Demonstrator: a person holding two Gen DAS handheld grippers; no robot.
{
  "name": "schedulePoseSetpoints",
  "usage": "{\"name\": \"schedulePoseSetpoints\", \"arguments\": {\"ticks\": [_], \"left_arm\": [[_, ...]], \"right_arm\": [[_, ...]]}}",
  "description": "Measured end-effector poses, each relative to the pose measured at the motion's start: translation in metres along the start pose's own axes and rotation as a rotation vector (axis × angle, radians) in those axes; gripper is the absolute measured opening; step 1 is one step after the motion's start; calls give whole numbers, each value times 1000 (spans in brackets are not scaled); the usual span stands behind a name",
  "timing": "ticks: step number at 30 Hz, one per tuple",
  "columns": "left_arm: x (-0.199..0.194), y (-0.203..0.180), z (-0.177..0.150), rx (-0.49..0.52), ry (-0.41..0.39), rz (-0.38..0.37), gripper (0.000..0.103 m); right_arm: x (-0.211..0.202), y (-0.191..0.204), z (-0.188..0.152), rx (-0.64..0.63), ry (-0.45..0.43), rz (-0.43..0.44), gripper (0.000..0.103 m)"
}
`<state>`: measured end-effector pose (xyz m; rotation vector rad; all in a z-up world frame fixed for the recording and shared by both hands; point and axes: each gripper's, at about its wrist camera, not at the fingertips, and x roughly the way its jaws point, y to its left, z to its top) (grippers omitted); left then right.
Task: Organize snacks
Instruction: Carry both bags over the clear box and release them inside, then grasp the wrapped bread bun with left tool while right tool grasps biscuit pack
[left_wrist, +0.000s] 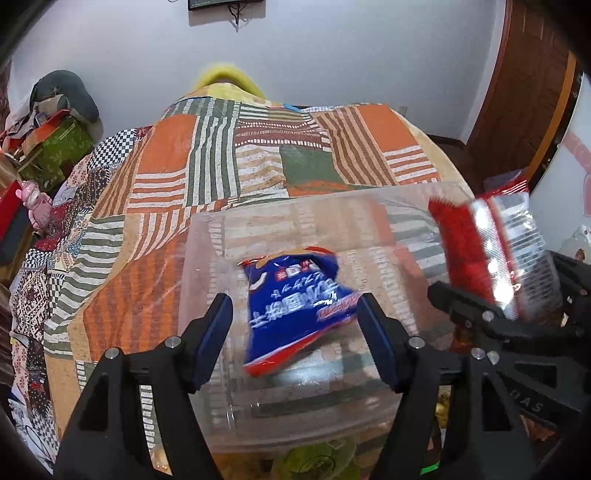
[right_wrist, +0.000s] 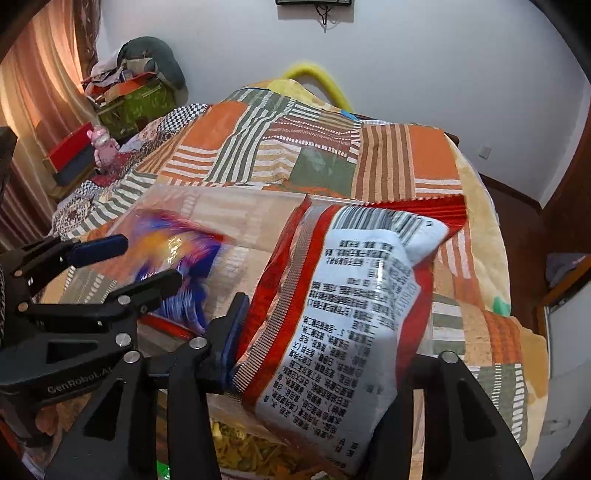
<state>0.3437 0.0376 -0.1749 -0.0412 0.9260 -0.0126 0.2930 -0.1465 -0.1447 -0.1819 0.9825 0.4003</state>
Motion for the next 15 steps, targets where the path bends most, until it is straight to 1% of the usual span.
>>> {"name": "schedulePoseSetpoints", "arguments": {"ticks": [6,11,13,15], "left_arm": [[-22,6,2,-21,-41,-12,72],[-53,9,3,-27,-95,-16,73],[-68,11,3,-23,-120,-13,74],[-82,12,1,-18,-144,-8,77]], "right_arm": [[-16,-4,-4,-1,-28,-6,61],[-42,1,-3,-13,-91,-25,67],[-55,1,-3,-6,-119,-20,70],[-68,0,-4,2,-143,-12,71]]}}
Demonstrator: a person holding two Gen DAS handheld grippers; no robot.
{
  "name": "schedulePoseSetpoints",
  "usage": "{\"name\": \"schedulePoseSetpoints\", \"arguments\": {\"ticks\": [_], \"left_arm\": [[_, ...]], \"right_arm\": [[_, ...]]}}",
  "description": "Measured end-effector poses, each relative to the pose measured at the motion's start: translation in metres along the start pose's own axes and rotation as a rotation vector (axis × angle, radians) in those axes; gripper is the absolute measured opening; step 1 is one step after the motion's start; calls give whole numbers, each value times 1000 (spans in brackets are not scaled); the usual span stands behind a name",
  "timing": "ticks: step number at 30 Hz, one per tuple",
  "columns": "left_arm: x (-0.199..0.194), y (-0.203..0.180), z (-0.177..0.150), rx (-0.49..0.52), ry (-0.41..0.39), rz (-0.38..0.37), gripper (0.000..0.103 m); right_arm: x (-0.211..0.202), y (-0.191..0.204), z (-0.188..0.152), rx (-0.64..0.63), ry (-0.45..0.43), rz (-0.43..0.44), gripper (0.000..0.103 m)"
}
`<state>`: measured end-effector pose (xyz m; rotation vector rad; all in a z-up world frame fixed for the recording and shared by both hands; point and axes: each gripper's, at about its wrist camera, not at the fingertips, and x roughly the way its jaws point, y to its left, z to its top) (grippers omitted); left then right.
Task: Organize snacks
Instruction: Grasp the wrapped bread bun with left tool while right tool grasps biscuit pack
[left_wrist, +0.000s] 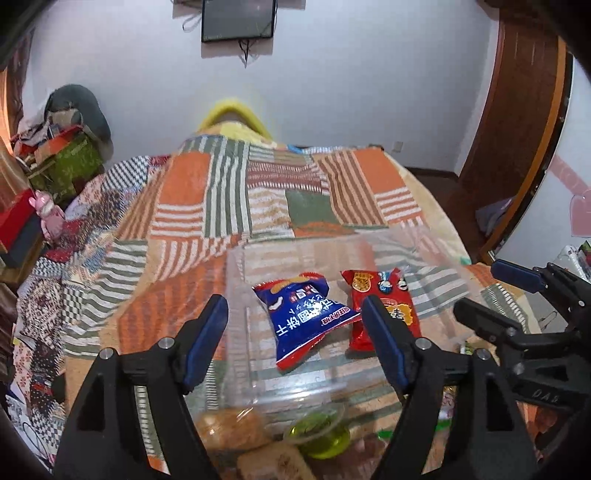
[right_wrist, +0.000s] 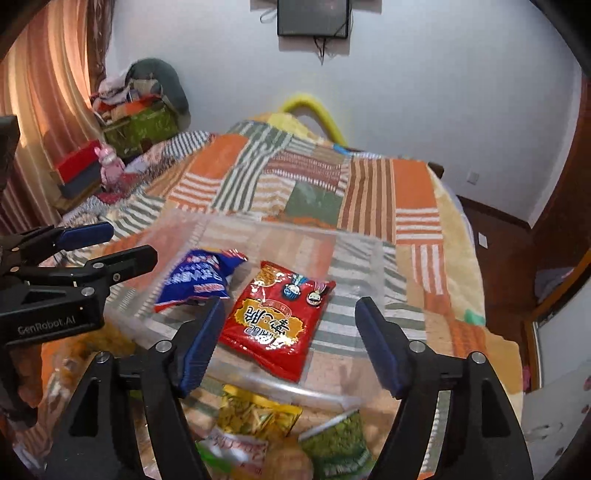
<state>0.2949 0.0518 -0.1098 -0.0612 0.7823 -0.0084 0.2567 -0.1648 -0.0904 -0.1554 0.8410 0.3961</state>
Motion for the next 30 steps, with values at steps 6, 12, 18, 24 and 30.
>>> {"name": "schedulePoseSetpoints", "arguments": {"ticks": [6,12,18,24,30], "left_arm": [[-46,7,-5,24,-68,13,86],[-74,23,-31,53,-57,42,91],[-75,47,-69,44,17,79,91],[-63,69,-108,20,84,112,91],[-40,93,-138,-45,165,124,91]], "right_arm": [[-33,1,-4,0,-54,-5,71],[-56,0,-20,13,-77,-6,73],[-61,-8,-46,26,-42,-24,74],[-51,-16,-75,87,24,-15,74],[-29,-16,-104,131,103,0,74]]}}
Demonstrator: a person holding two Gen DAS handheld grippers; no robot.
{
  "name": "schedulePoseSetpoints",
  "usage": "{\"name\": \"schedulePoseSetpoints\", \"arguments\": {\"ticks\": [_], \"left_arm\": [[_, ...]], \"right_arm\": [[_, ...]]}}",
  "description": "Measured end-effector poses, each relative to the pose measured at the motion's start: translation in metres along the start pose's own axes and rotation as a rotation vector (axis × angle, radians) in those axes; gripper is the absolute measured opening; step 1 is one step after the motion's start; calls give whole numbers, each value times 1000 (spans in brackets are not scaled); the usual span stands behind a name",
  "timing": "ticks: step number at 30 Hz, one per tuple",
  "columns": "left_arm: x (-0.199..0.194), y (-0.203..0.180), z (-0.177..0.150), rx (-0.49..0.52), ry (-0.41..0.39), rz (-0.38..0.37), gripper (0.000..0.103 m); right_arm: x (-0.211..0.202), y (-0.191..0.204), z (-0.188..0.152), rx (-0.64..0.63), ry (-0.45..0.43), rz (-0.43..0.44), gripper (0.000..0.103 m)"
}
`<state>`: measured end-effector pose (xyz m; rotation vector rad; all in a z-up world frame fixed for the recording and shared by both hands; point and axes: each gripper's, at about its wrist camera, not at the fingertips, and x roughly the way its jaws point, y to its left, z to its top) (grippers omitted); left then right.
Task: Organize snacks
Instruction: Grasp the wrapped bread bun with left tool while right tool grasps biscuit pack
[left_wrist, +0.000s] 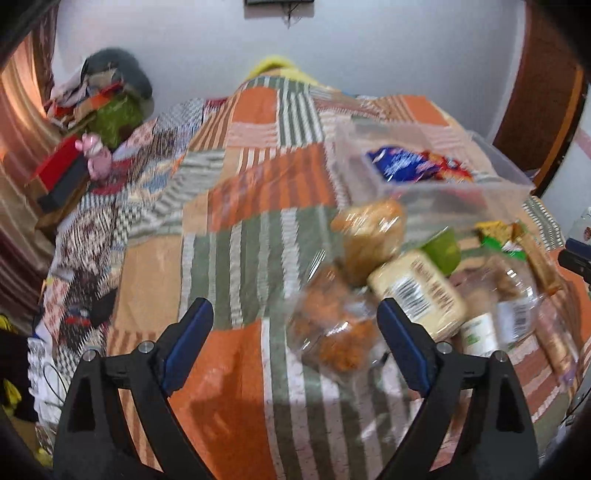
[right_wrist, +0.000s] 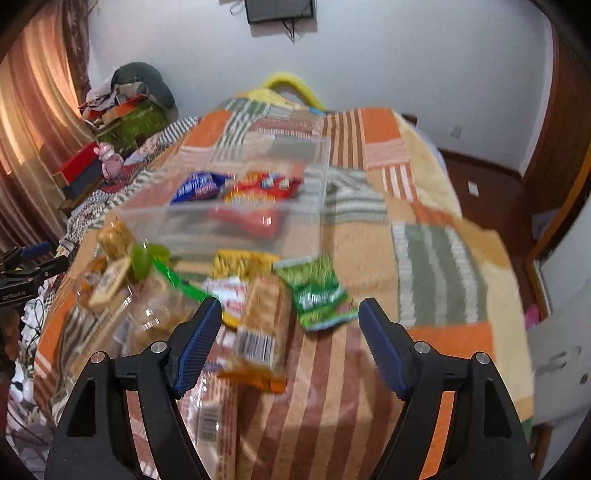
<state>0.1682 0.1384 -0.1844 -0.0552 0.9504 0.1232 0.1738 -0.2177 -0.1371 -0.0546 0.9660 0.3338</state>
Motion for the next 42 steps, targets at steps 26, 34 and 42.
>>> {"name": "schedulePoseSetpoints", "arguments": {"ticks": [26,34,42], "left_arm": [[57,-1,-11,-76,50,-90,85],[54,-10,-11,-41,52,-87,50],[30,-4,-13,-52,17,-71,50]], "right_arm": [[41,4,-9,6,118,68,43],[34,5,-9,-6,96,75,31],[16,9,-4,-11,39,67,30]]}}
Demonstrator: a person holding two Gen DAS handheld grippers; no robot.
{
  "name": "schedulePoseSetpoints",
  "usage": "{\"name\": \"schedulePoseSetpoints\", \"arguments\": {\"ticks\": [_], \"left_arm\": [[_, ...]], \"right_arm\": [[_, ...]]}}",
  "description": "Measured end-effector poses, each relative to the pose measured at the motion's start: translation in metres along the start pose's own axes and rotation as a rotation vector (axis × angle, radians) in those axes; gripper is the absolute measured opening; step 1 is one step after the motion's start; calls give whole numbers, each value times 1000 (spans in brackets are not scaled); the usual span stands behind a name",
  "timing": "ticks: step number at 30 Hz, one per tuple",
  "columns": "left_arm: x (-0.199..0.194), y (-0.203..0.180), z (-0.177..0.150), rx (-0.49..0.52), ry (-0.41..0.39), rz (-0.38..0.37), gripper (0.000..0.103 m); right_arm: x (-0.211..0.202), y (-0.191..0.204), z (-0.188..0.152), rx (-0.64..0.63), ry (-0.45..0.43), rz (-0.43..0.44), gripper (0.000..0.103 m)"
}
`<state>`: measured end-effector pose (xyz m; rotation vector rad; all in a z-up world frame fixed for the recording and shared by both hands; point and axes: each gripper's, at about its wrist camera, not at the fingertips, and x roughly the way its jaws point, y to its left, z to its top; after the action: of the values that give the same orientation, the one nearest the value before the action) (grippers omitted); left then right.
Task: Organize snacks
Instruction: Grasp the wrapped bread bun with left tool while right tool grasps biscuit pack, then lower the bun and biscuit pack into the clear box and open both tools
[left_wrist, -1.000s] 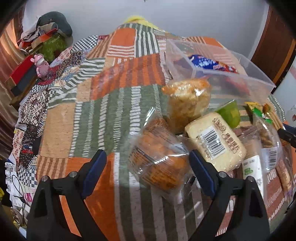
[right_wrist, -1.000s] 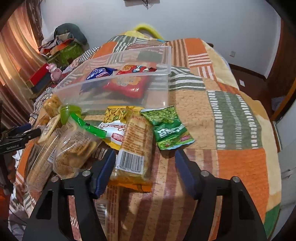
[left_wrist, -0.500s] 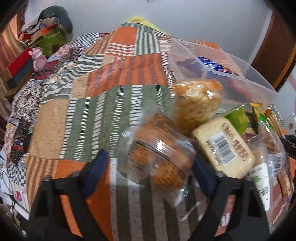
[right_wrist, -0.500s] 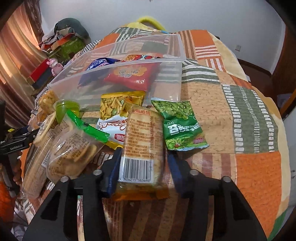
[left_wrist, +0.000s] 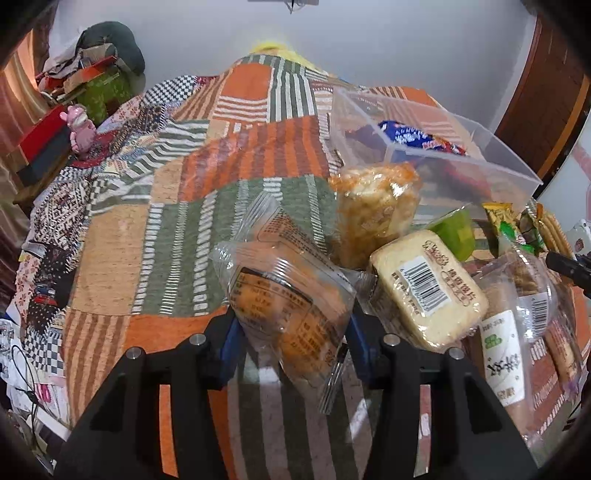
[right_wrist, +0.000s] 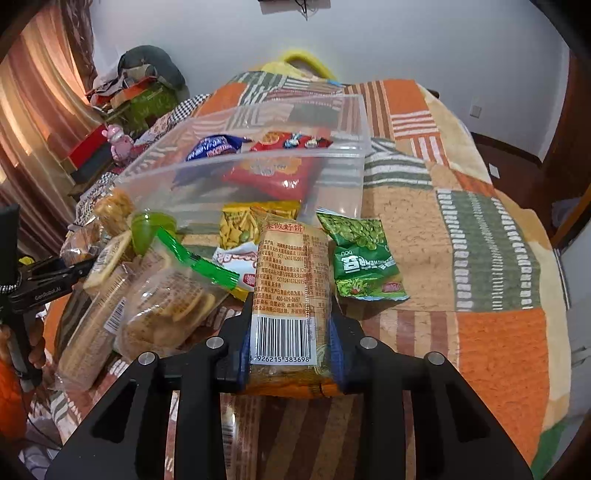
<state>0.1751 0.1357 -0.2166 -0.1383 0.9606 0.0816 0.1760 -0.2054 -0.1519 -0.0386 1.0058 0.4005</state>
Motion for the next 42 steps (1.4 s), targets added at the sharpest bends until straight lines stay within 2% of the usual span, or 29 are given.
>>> {"name": "schedulePoseSetpoints", "arguments": {"ticks": [10,20,26,31,42], "left_arm": [[-42,-9,22,47,-108,35,50],[-62,-37,65,66,-205,-2,50],[-55,-59,89,74,-217,-59,50],[-44,-77,107,90,-221,-78,50],[-5,-118,132,161,-168,-93,50]], "right_arm": [[-23,6,17,-21,-90,-13,30],[-36,10,45,-23,-184,-22,30],[-39,8,63,-17,-233,-29,30],[-35,9,79,-25,-253,-42,30],[-2,7,100,-30,-219,-61,30]]}}
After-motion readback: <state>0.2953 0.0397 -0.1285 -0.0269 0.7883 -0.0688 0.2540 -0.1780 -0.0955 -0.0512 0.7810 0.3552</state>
